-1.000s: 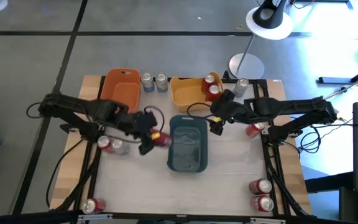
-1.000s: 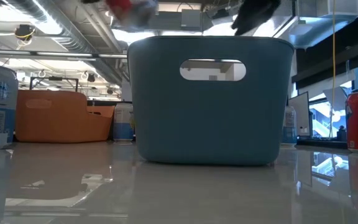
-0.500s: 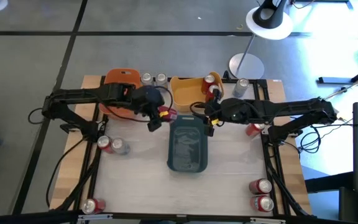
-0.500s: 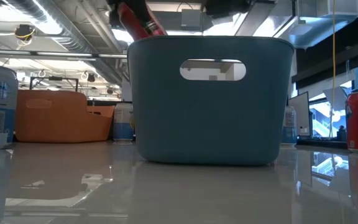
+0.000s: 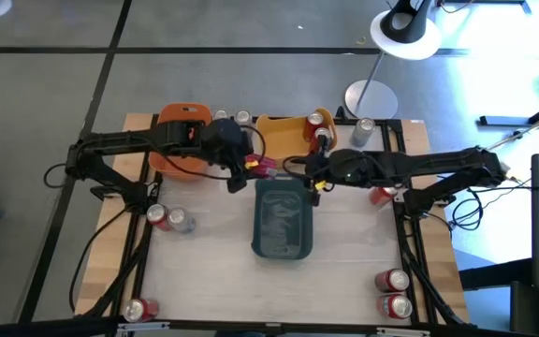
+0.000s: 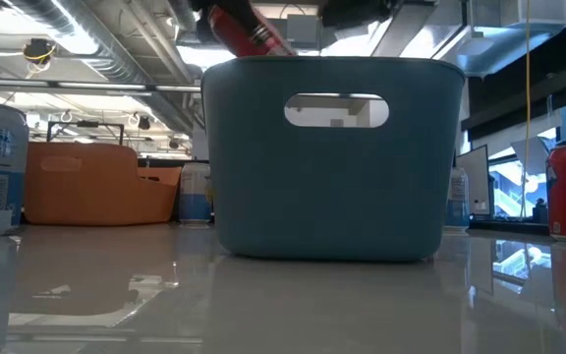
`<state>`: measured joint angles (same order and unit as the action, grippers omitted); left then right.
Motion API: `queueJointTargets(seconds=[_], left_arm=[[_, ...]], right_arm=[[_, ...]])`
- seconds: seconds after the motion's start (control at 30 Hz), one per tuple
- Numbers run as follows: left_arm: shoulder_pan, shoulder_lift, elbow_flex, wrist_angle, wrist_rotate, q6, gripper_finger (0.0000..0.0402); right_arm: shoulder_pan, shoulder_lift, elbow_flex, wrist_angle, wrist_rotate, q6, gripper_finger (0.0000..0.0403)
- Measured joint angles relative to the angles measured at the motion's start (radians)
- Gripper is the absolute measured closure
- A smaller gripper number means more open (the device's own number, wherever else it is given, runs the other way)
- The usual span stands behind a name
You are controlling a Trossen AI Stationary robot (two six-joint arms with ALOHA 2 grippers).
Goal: Sort soda cans
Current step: Put the left red soda can into the yellow bin
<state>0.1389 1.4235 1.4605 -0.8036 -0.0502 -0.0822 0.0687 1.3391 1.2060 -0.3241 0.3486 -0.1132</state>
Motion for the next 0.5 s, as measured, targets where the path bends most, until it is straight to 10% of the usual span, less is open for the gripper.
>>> queueJointTargets(seconds=[0.5], left_arm=[[0.002, 0.027, -0.004, 0.132, 0.017, 0.121, 0.0098]], right_arm=[[-0.091, 0.086, -0.002, 0.08, -0.161, 0.039, 0.026]])
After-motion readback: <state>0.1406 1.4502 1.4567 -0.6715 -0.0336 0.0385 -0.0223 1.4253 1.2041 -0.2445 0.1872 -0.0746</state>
